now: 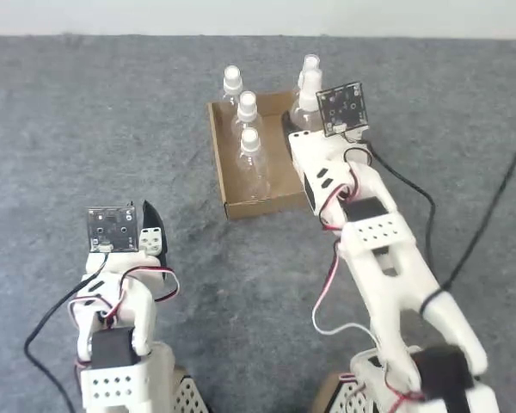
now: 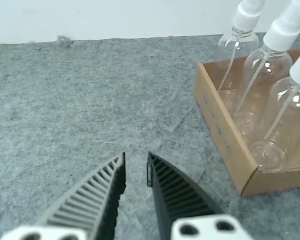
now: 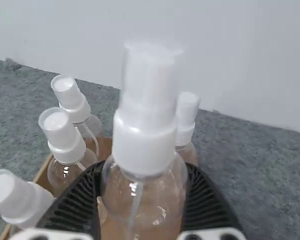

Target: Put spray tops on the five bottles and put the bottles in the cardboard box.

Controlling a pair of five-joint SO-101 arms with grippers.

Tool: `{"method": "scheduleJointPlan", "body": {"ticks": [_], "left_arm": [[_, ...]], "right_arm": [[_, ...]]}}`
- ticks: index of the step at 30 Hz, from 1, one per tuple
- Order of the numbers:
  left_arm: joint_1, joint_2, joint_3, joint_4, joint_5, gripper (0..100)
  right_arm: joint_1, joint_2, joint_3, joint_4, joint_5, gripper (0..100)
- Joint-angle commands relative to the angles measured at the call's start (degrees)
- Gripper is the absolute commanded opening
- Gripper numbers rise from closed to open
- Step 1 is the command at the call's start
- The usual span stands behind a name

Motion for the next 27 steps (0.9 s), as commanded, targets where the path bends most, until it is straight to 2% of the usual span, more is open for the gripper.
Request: {"method": "scheduleJointPlan", "body": {"ticks": [1, 13, 27], "left_arm": [[-0.35, -0.79, -0.66, -1.76, -0.44, 7], [-0.44, -0.79, -0.66, -1.76, -0.44, 7], [-0.44, -0.79, -0.75, -1.76, -0.44, 7]], "right_arm": [[0.84, 2.68, -4.31, -5.67, -0.79, 0.6], [0.84, 14.02, -4.48, -13.58, -0.44, 0.6], [2.59, 18.86, -4.48, -14.11, -0.79, 0.9]]}}
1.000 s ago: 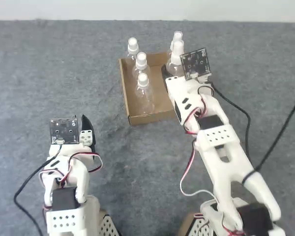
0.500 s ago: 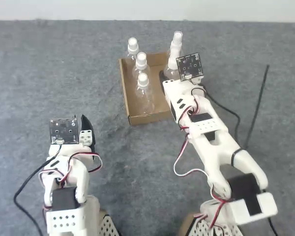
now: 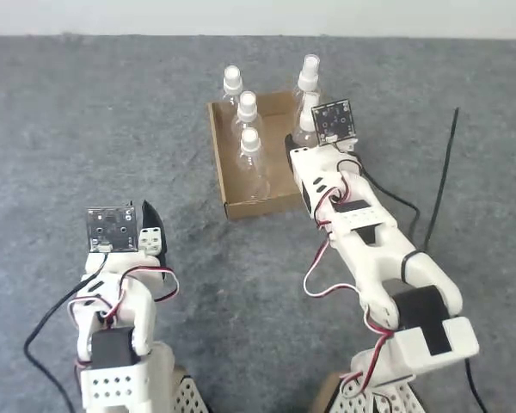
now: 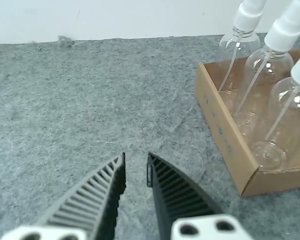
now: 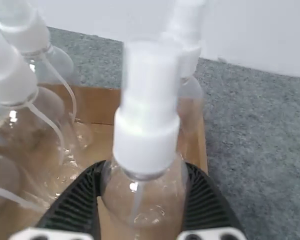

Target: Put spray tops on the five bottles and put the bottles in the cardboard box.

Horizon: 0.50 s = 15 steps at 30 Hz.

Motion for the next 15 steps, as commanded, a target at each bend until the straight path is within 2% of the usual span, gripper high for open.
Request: {"method": "scheduleJointPlan", "body": {"ticks": [1, 12, 15], "left_arm": [[-0.26, -0.79, -0.75, -1.76, -0.44, 7], [-0.26, -0.79, -0.66, -1.76, -0.44, 7], [-0.26, -0.79, -0.66, -1.76, -0.44, 7]], "right_arm": [[0.92, -0.48, -4.48, -1.71, -0.53, 0.9], [0.75, -0.57, -4.40, -1.19, -0.26, 1.3], [0.84, -0.57, -4.31, -1.19, -0.53, 7.2]]}}
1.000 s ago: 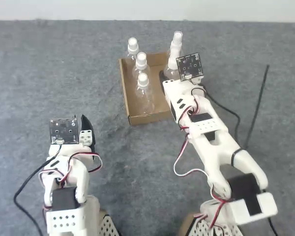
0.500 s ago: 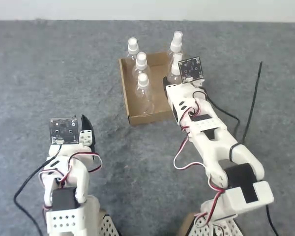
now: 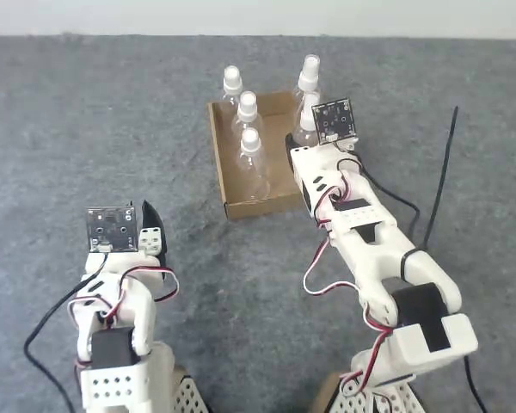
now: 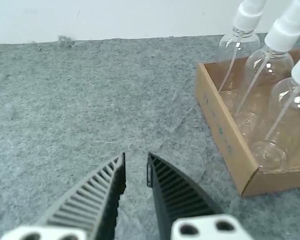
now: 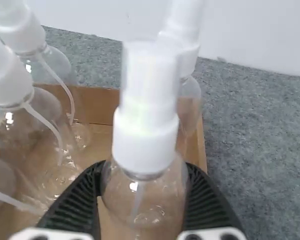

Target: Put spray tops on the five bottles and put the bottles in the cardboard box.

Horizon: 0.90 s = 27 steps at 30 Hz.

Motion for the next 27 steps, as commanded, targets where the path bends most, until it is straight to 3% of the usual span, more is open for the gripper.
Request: {"method": "scheduleJointPlan", "body": {"ticks": [1, 5, 15, 20, 27], "left_arm": [[-0.26, -0.79, -0.66, -1.76, -0.44, 7], [-0.18, -0.79, -0.66, -1.76, -0.44, 7], [-0.18, -0.79, -0.66, -1.76, -0.44, 7], [-0.09, -0.79, -0.66, -1.76, -0.44, 7], [-0.09, -0.79, -0.66, -1.76, -0.44, 7]], "right_arm": [[0.66, -1.10, -3.52, -1.10, -0.35, 9.9], [0.40, -1.10, -3.34, -1.10, -0.18, 16.2], [0.40, -1.54, -3.34, -1.01, 0.00, 17.4], [0.31, -1.71, -3.78, 2.33, -0.09, 26.3], [-0.31, -1.89, -4.22, 3.03, 0.00, 26.5]]}}
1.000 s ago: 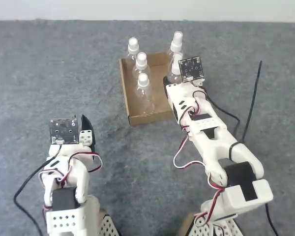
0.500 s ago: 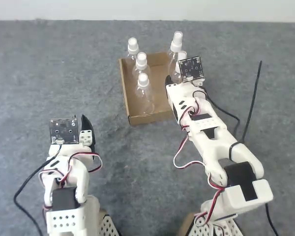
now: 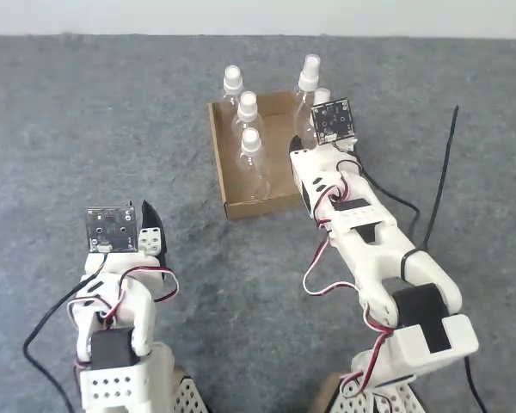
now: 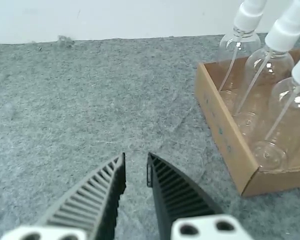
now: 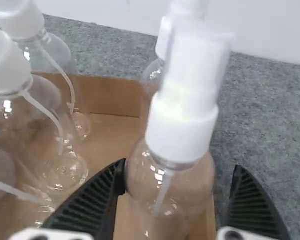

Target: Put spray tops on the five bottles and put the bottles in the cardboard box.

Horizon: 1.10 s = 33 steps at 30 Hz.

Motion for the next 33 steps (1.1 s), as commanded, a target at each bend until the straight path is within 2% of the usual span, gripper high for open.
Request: {"method": "scheduleJointPlan", "body": {"ticks": [1, 15, 33], "left_arm": [[-0.09, -0.79, -0.66, -1.76, -0.44, 7], [0.00, -0.79, -0.66, -1.76, -0.44, 7], [0.00, -0.79, -0.66, -1.76, -0.44, 7]], "right_arm": [[-0.22, -2.42, -4.04, 0.22, 0.00, 26.5], [-0.40, -12.70, 3.08, 0.75, -0.09, 26.5], [-2.42, -23.69, 3.08, 19.65, -0.53, 26.5]]}}
